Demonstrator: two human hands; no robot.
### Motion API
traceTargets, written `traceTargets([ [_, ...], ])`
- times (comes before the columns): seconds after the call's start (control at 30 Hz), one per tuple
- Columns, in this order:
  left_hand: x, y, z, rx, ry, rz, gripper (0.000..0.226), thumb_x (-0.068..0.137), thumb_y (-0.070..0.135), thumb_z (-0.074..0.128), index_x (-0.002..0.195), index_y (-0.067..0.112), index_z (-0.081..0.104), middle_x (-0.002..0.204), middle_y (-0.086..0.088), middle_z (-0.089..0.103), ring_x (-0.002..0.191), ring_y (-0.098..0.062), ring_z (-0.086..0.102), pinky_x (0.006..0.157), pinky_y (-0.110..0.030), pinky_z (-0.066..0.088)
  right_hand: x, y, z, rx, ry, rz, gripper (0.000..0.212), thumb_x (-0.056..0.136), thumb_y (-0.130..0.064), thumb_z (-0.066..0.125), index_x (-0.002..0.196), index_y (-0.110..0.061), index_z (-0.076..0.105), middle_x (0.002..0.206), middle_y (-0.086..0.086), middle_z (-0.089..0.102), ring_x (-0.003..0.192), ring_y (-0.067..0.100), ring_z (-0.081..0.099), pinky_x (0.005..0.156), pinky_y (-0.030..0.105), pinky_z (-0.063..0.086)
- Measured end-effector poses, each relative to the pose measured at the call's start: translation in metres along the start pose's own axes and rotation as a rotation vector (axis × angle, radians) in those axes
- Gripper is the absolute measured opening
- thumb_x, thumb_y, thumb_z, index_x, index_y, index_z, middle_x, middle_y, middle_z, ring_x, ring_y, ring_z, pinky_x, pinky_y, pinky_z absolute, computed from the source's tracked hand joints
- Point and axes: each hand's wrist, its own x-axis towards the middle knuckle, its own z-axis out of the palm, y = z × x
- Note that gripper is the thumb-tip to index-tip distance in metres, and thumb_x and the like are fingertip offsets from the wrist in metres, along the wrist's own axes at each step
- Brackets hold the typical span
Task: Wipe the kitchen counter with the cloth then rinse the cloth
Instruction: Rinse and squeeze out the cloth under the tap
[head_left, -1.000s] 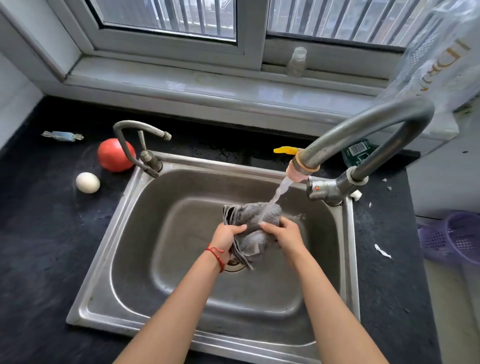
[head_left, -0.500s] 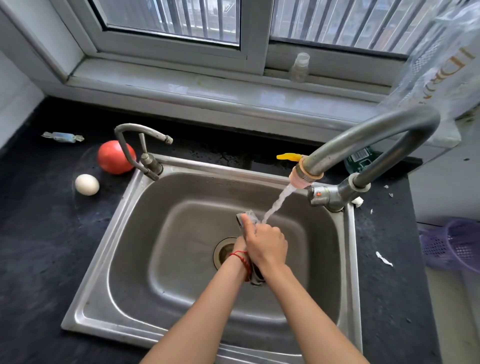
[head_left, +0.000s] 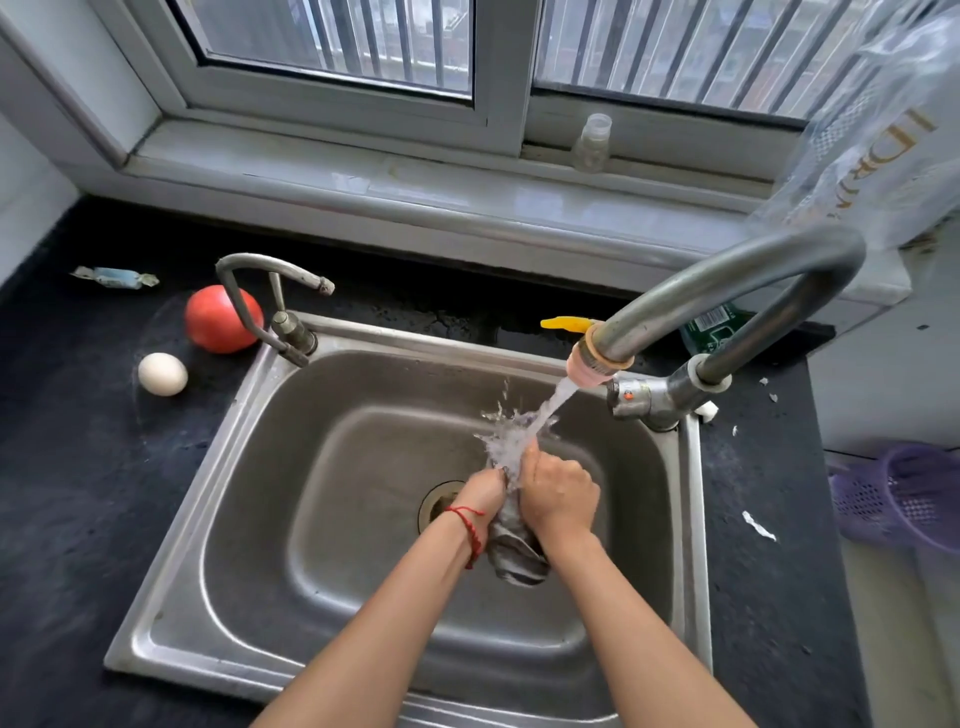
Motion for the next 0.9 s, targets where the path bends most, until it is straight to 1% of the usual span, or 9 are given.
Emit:
traceTargets([
  [0.1, 0.003, 0.005, -0.011, -0.122, 0.019, 0.052, 0.037, 0.078, 0.027, 0.057, 0.102, 0.000, 0.064, 0.110, -0.017, 0.065, 0.094, -0.029, 0.063, 0.093, -0.042, 0.050, 0.015, -0.004, 0.008, 0.232, -0.031, 0.255, 0.062, 0.096, -0.046, 0.025, 0.093, -0.003, 0.069, 0.106, 0.023, 0.067, 0.103, 0.039, 0.059, 0.083, 0.039, 0.045],
  [0.27, 0.014, -0.006, -0.037, -0.122, 0.315, -0.026, 0.058, 0.083, 0.042, 0.059, 0.118, -0.004, 0.056, 0.122, -0.019, 0.061, 0.112, -0.031, 0.059, 0.100, -0.044, 0.046, 0.020, 0.004, 0.013, 0.811, -0.162, 0.208, 0.044, 0.091, -0.033, 0.052, 0.059, -0.003, 0.053, 0.059, 0.006, 0.046, 0.058, 0.012, 0.041, 0.055, 0.028, 0.030],
  [0.37, 0.005, -0.002, -0.033, -0.119, 0.197, -0.073, 0.069, 0.074, 0.063, 0.054, 0.118, 0.009, 0.058, 0.115, -0.005, 0.060, 0.111, -0.029, 0.058, 0.099, -0.040, 0.045, 0.009, -0.001, 0.015, 0.881, -0.262, 0.139, 0.029, 0.087, -0.020, 0.060, 0.060, -0.013, 0.058, 0.054, -0.004, 0.055, 0.050, 0.002, 0.046, 0.050, 0.018, 0.038],
  [0.43, 0.001, 0.000, -0.023, -0.214, 0.004, -0.064, 0.057, 0.066, 0.067, 0.060, 0.089, 0.016, 0.070, 0.084, -0.006, 0.068, 0.079, -0.024, 0.065, 0.076, -0.034, 0.052, 0.001, -0.003, 0.017, 0.876, -0.363, 0.134, 0.031, 0.088, -0.008, 0.055, 0.057, -0.013, 0.056, 0.051, -0.006, 0.055, 0.048, 0.003, 0.048, 0.046, 0.013, 0.038],
  [0.5, 0.001, -0.002, -0.017, -0.250, -0.043, -0.029, 0.044, 0.058, 0.055, 0.073, 0.072, 0.014, 0.067, 0.063, -0.005, 0.064, 0.057, -0.018, 0.062, 0.061, -0.029, 0.051, -0.001, 0.002, 0.019, 0.810, -0.424, 0.128, 0.032, 0.085, -0.014, 0.049, 0.054, -0.012, 0.059, 0.055, 0.002, 0.059, 0.052, 0.009, 0.052, 0.051, 0.019, 0.040],
  [0.57, 0.006, -0.005, -0.016, -0.184, 0.045, 0.043, 0.035, 0.062, 0.036, 0.078, 0.078, 0.006, 0.069, 0.074, -0.012, 0.072, 0.068, -0.024, 0.069, 0.073, -0.038, 0.057, 0.003, 0.012, 0.018, 0.656, -0.317, 0.095, 0.032, 0.075, -0.029, 0.045, 0.064, -0.015, 0.072, 0.077, 0.008, 0.072, 0.077, 0.017, 0.064, 0.074, 0.031, 0.047],
  [0.7, -0.001, 0.002, -0.011, -0.140, 0.057, 0.185, 0.007, 0.082, 0.012, 0.066, 0.082, 0.005, 0.068, 0.088, -0.015, 0.067, 0.089, -0.028, 0.063, 0.095, -0.045, 0.050, 0.011, 0.024, 0.013, 0.786, -0.180, 0.289, 0.047, 0.084, -0.033, 0.061, 0.125, -0.012, 0.052, 0.138, 0.014, 0.044, 0.126, 0.029, 0.044, 0.107, 0.040, 0.036],
  [0.8, -0.011, 0.012, -0.009, -0.142, -0.049, 0.217, 0.015, 0.082, -0.001, 0.060, 0.096, -0.001, 0.067, 0.082, -0.010, 0.068, 0.082, -0.027, 0.064, 0.089, -0.042, 0.051, 0.015, 0.034, 0.019, 1.108, -0.486, 0.450, 0.062, 0.075, -0.048, 0.066, 0.120, -0.006, 0.057, 0.123, 0.018, 0.062, 0.107, 0.026, 0.062, 0.098, 0.039, 0.047],
  [0.9, -0.008, 0.014, -0.020, -0.061, -0.048, 0.187, 0.023, 0.076, -0.012, 0.053, 0.086, 0.003, 0.067, 0.060, -0.002, 0.071, 0.061, -0.019, 0.067, 0.067, -0.028, 0.056, 0.015, 0.038, 0.015, 1.044, -0.413, 0.383, 0.037, 0.082, -0.036, 0.065, 0.095, 0.000, 0.066, 0.098, 0.018, 0.071, 0.085, 0.023, 0.065, 0.079, 0.025, 0.053],
])
